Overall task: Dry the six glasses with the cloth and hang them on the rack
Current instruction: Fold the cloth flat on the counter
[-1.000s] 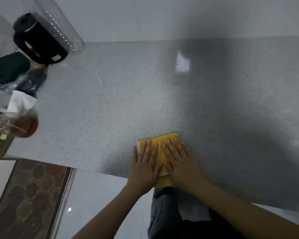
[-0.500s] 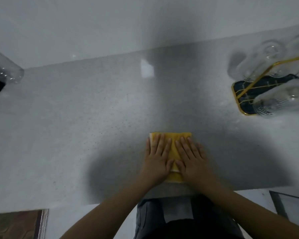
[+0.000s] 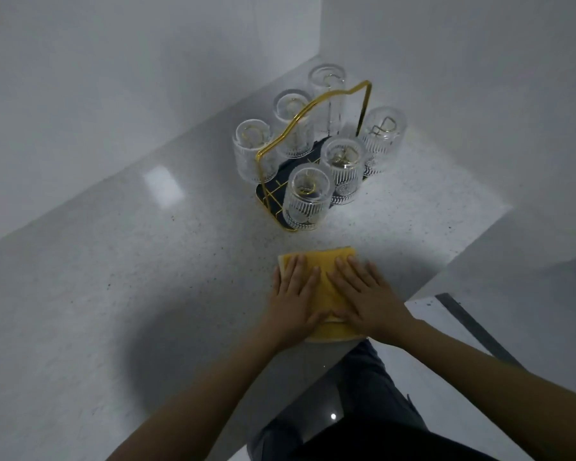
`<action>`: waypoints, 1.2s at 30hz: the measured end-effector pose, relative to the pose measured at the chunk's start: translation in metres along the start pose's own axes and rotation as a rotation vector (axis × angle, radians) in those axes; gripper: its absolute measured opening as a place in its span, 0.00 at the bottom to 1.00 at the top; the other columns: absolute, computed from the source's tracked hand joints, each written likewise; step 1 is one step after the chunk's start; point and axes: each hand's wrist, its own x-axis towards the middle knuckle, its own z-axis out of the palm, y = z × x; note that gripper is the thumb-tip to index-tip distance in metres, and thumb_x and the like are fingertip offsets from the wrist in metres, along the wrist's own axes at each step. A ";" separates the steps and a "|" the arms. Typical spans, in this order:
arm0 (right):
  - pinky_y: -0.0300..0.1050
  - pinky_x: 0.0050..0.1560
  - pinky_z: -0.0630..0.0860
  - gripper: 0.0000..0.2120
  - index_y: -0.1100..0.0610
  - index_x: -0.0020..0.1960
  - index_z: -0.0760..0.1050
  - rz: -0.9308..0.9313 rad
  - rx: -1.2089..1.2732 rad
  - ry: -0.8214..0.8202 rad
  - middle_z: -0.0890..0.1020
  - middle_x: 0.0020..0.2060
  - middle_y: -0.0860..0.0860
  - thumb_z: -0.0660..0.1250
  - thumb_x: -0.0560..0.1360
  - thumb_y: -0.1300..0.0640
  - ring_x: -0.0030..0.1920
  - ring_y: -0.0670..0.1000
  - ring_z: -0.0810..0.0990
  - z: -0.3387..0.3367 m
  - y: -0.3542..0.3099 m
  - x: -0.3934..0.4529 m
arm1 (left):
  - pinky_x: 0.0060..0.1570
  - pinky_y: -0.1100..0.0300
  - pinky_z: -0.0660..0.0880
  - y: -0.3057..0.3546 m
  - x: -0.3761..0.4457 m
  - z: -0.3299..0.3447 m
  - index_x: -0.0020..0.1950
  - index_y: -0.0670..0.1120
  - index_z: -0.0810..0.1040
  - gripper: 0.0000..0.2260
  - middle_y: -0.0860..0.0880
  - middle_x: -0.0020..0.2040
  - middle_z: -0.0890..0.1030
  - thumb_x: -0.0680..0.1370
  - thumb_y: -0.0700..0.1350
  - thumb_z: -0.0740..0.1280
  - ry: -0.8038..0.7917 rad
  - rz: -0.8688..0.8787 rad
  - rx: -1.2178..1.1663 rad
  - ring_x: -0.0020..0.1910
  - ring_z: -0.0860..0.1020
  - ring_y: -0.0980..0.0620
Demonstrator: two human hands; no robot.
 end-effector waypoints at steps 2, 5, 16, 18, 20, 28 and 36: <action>0.55 0.72 0.55 0.34 0.50 0.73 0.58 -0.062 0.026 0.038 0.63 0.72 0.54 0.46 0.74 0.31 0.72 0.56 0.57 -0.003 0.007 -0.006 | 0.74 0.36 0.54 -0.009 -0.010 -0.011 0.75 0.49 0.67 0.35 0.39 0.78 0.61 0.75 0.69 0.54 -0.020 0.065 -0.018 0.76 0.56 0.39; 0.54 0.60 0.69 0.26 0.49 0.59 0.71 -0.096 0.138 0.209 0.77 0.59 0.54 0.49 0.75 0.33 0.60 0.54 0.68 -0.010 0.010 -0.013 | 0.53 0.40 0.78 -0.019 -0.022 -0.019 0.56 0.53 0.79 0.21 0.45 0.59 0.77 0.70 0.64 0.63 0.036 0.079 -0.092 0.56 0.77 0.40; 0.44 0.40 0.78 0.20 0.55 0.40 0.77 -0.029 0.198 0.281 0.81 0.39 0.51 0.51 0.79 0.47 0.38 0.50 0.78 -0.023 -0.004 -0.012 | 0.49 0.54 0.74 -0.008 -0.012 -0.049 0.40 0.48 0.84 0.16 0.51 0.41 0.82 0.74 0.56 0.61 0.091 0.177 -0.077 0.42 0.81 0.49; 0.44 0.40 0.76 0.15 0.54 0.40 0.75 -0.009 0.252 0.229 0.79 0.39 0.50 0.54 0.76 0.49 0.39 0.50 0.76 -0.031 -0.004 -0.016 | 0.51 0.55 0.71 -0.008 -0.016 -0.055 0.41 0.49 0.83 0.15 0.52 0.43 0.82 0.75 0.56 0.61 0.097 0.175 -0.107 0.44 0.80 0.51; 0.43 0.38 0.73 0.14 0.54 0.39 0.75 -0.042 0.258 0.177 0.78 0.38 0.50 0.55 0.75 0.49 0.37 0.50 0.75 -0.033 -0.005 -0.022 | 0.53 0.54 0.72 -0.008 -0.024 -0.055 0.42 0.51 0.83 0.14 0.53 0.44 0.82 0.74 0.57 0.62 0.083 0.218 -0.110 0.45 0.79 0.53; 0.42 0.52 0.71 0.16 0.45 0.50 0.73 -0.141 0.251 0.023 0.80 0.50 0.45 0.73 0.64 0.50 0.51 0.48 0.75 -0.020 -0.002 -0.042 | 0.50 0.55 0.76 -0.006 -0.037 -0.035 0.51 0.53 0.78 0.14 0.51 0.49 0.80 0.71 0.59 0.64 -0.074 0.273 -0.119 0.50 0.75 0.52; 0.42 0.41 0.77 0.05 0.53 0.41 0.79 -0.122 0.329 0.098 0.83 0.38 0.48 0.71 0.66 0.55 0.37 0.49 0.80 -0.028 -0.002 -0.034 | 0.43 0.59 0.79 -0.002 -0.020 -0.048 0.42 0.46 0.84 0.14 0.50 0.40 0.83 0.71 0.52 0.63 -0.102 0.311 -0.165 0.40 0.81 0.51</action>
